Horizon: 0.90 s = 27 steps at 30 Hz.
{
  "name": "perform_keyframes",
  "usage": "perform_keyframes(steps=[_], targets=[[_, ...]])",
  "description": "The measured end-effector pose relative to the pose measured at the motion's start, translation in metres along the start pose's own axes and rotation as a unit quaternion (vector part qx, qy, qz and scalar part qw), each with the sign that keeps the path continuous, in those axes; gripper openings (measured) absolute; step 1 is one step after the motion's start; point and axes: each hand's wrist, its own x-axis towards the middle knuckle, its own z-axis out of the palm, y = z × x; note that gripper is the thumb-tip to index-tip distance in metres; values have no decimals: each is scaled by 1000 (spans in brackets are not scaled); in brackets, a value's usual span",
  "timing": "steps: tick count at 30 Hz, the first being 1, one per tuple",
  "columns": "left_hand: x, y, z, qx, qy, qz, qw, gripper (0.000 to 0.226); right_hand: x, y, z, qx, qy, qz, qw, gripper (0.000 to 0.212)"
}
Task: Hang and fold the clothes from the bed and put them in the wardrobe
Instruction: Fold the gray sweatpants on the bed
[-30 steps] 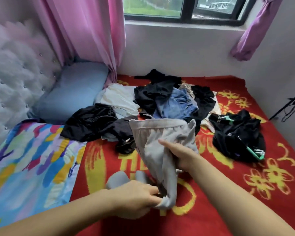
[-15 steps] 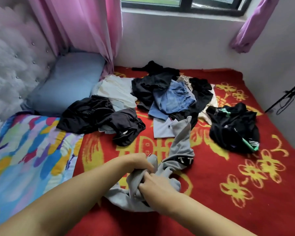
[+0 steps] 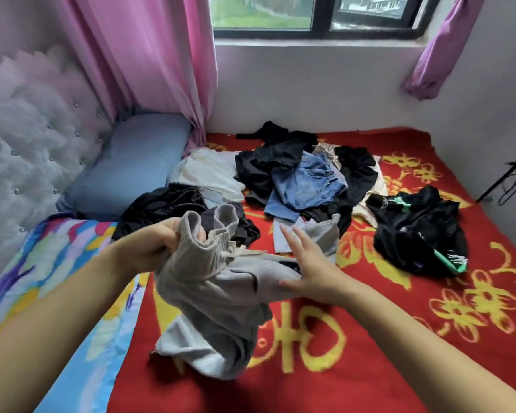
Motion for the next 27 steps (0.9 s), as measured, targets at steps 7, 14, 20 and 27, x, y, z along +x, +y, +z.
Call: perform_keyframes(steps=[7, 14, 20, 27], targets=[[-25, 64, 4, 65, -185, 14, 981, 33, 72, -78, 5, 5, 27, -187, 982, 97], [-76, 83, -31, 52, -78, 82, 992, 19, 94, -105, 27, -90, -183, -213, 956, 29], [-85, 69, -85, 220, 350, -10, 911, 24, 94, -74, -3, -2, -28, -44, 999, 16], [-36, 11, -99, 470, 430, -83, 767, 15, 70, -114, -67, -69, -117, 18, 991, 21]])
